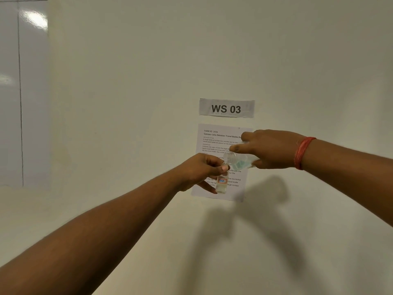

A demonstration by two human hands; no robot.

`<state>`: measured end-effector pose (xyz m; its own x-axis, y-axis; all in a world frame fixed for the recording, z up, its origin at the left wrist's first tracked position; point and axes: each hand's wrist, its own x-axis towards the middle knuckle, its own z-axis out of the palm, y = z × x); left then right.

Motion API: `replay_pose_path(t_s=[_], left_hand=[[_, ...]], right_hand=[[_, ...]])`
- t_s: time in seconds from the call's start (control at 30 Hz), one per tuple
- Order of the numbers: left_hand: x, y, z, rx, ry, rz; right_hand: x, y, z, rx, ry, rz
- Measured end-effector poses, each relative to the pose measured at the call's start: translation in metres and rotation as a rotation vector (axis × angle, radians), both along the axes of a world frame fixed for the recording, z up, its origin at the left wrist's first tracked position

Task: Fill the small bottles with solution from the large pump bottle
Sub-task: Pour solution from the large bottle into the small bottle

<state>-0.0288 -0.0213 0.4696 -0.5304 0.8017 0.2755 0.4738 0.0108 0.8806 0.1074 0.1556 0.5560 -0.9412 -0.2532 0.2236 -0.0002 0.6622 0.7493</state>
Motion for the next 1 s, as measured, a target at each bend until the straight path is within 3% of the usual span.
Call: replay_pose_path(t_s=[1.0], left_hand=[[0.0026,-0.0004,-0.0025,0.007,0.006,0.006]], right_hand=[[0.0023,-0.0009,-0.0014,-0.005,-0.007,-0.011]])
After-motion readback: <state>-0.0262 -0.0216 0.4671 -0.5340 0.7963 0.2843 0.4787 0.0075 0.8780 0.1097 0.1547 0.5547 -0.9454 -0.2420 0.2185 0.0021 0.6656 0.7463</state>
